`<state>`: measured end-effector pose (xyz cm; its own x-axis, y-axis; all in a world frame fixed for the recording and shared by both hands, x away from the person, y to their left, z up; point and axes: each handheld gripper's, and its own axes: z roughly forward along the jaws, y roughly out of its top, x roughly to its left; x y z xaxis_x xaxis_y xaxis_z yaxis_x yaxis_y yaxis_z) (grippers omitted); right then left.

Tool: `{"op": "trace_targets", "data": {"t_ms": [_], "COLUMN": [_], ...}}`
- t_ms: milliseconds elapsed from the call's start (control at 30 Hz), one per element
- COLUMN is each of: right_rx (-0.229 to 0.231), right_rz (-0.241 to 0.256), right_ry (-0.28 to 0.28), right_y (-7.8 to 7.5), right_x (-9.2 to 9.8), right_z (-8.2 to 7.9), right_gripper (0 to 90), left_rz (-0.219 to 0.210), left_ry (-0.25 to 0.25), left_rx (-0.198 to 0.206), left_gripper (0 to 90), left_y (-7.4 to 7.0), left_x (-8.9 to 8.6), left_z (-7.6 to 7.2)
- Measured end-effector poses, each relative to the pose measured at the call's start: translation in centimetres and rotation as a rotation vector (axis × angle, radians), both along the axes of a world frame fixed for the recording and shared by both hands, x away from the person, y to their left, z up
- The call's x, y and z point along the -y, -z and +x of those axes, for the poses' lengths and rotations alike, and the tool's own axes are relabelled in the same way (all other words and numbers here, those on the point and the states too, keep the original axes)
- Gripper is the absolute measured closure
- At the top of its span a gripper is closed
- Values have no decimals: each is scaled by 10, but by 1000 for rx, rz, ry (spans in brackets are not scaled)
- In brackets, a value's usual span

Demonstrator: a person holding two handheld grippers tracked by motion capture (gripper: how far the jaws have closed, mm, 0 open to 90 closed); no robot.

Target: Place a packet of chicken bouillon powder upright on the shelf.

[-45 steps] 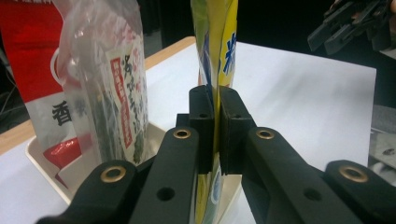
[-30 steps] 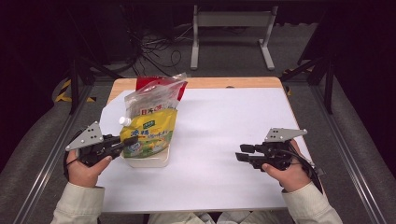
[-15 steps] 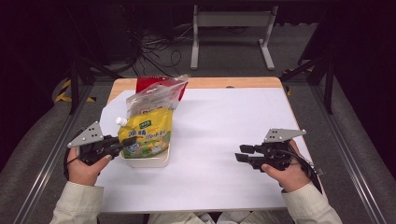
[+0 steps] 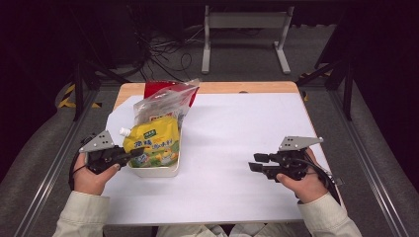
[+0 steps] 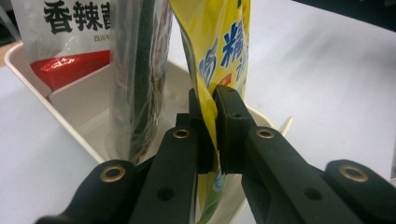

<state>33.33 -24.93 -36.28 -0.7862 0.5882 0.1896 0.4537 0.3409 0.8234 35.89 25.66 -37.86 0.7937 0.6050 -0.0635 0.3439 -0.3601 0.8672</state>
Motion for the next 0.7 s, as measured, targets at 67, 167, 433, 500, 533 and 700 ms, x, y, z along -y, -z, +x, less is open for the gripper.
{"op": "trace_targets", "data": {"t_ms": [67,167,433,500,533,700], "right_rx": [-4,-4,-7,-7,-7,-6], "right_rz": [0,2,2,1,3,7], "right_ry": [2,4,9,10,9,13], "right_y": [0,0,0,0,0,-1], "right_x": [0,0,3,3,3,5], "right_z": [0,0,1,1,1,2], "right_gripper": [575,574,570,568,567,557], "left_rz": [6,27,-20,-25,-36,-64], "left_ry": [-19,-47,-87,-92,-95,-115], "left_rx": [-16,-21,-65,-58,-59,-39], "left_gripper": [859,858,845,816,802,636], "left_y": [1,3,6,7,7,4], "left_x": [0,-1,-4,-5,-6,-6], "left_z": [0,2,4,4,3,-4]}}
